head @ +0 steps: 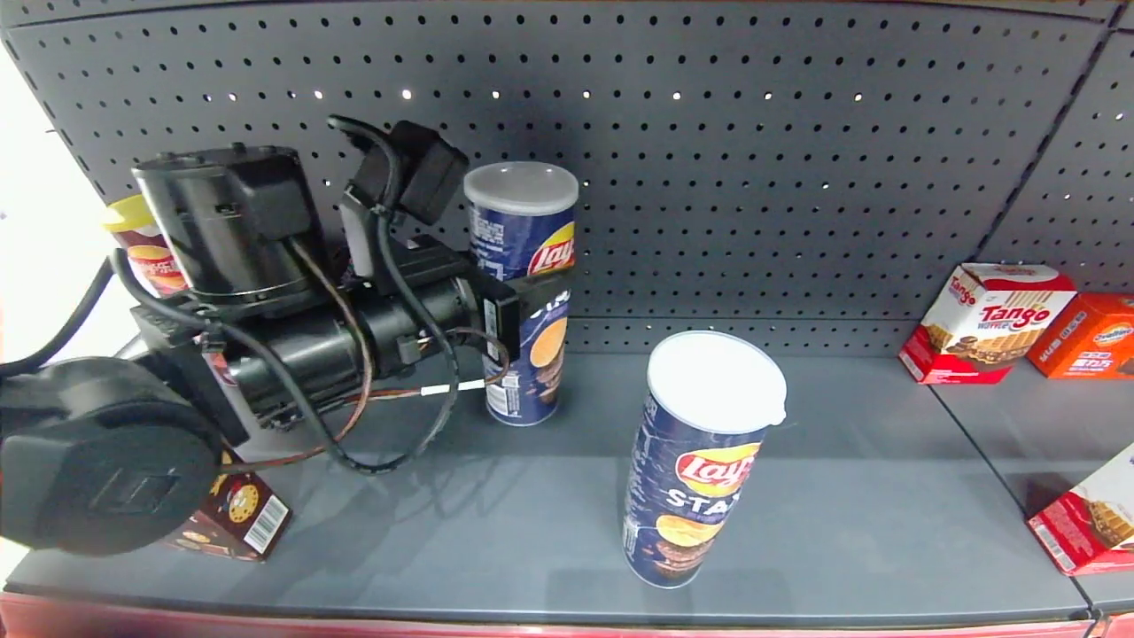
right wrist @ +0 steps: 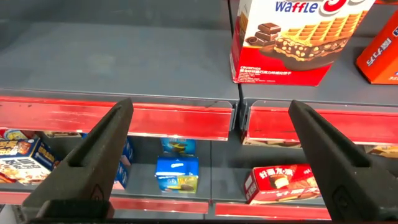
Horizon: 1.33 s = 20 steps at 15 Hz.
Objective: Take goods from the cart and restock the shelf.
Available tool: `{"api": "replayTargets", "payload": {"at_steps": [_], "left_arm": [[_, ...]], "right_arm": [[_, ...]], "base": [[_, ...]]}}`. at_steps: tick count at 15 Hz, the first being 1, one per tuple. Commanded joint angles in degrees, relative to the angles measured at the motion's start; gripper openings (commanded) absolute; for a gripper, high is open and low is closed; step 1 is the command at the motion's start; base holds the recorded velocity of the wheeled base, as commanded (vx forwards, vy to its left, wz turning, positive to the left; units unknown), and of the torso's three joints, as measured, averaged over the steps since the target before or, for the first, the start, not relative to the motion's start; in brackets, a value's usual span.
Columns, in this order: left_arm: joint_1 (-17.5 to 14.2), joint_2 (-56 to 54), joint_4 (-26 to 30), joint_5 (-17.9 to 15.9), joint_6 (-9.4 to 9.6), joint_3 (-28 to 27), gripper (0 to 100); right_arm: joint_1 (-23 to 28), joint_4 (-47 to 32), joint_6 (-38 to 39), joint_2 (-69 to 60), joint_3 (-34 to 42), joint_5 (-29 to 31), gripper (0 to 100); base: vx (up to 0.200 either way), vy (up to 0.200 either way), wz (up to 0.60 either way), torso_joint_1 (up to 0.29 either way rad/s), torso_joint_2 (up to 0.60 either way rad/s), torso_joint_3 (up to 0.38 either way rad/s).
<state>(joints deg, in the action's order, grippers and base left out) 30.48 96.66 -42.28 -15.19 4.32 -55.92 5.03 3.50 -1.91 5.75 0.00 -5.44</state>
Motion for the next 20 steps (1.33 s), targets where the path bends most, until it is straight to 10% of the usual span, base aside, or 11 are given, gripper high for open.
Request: {"api": "replayTargets", "payload": {"at_steps": [1,10,20], "left_arm": [[-0.6,6.0,-0.1,-4.7,-0.01,-4.1,0],[-6.7,10.1,0.0,-31.3,-0.1,-9.8,0],[-4.9,19.4,3.6,-32.4,-0.01,-21.2,0]], "right_arm": [[0.0,0.0,0.0,0.2,0.0,0.0,100],[0.0,0.0,0.0,0.2,0.0,0.0,100],[0.0,0.0,0.0,0.2,0.0,-0.1,100]], "base": [[0.0,0.0,0.0,0.0,0.0,0.0],[0.0,0.0,0.0,0.0,0.0,0.0],[0.0,0.0,0.0,0.0,0.0,0.0]]}}
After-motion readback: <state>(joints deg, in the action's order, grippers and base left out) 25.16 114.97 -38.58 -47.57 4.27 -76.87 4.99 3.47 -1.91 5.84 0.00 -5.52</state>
